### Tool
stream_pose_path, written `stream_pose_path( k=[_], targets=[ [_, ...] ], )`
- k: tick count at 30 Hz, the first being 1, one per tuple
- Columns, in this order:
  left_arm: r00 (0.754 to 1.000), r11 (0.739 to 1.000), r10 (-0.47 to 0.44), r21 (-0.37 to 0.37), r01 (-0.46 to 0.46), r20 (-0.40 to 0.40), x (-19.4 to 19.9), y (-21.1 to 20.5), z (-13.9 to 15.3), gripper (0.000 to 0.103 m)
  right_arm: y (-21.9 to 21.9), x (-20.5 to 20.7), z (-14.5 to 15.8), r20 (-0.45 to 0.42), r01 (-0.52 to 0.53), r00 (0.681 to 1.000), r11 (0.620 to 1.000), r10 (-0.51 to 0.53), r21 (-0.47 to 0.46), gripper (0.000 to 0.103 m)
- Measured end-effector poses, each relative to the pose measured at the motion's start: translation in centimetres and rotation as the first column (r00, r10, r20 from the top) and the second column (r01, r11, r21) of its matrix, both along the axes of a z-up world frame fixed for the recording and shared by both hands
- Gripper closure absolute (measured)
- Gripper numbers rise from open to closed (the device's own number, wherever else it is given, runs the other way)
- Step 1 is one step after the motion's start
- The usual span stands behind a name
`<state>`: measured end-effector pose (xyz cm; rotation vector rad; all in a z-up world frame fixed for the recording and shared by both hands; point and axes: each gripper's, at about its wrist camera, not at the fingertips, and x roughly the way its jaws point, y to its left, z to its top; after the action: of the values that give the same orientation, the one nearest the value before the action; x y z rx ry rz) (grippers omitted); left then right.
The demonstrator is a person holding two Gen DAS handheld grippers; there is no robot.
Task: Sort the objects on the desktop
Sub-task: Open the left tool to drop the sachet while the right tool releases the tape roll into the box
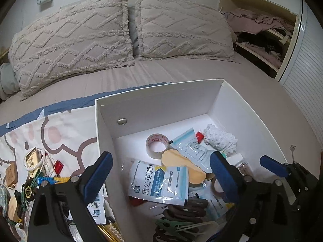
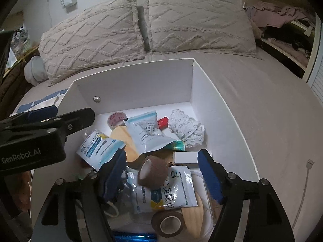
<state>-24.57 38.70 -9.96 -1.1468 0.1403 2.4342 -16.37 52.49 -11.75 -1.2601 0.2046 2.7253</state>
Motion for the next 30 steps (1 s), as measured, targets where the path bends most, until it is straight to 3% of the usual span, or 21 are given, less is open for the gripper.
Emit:
stream_pose_path(
  k=[22, 30],
  targets=[
    [0.999, 0.999, 0.027, 0.02, -0.027, -0.017, 0.5, -1.0, 0.6, 0.005, 0.1, 0.1, -0.1, -0.01, 0.043, 0.999, 0.999, -0.043, 0.015, 0.03],
    [0.999, 1.0, -0.008, 0.01, 0.009, -0.053, 1.9, -1.1, 1.5, 0.005, 0.2, 0.3, -0.1, -0.023, 0.045, 0.999, 0.999, -0.045, 0.006, 0.03]
  ],
)
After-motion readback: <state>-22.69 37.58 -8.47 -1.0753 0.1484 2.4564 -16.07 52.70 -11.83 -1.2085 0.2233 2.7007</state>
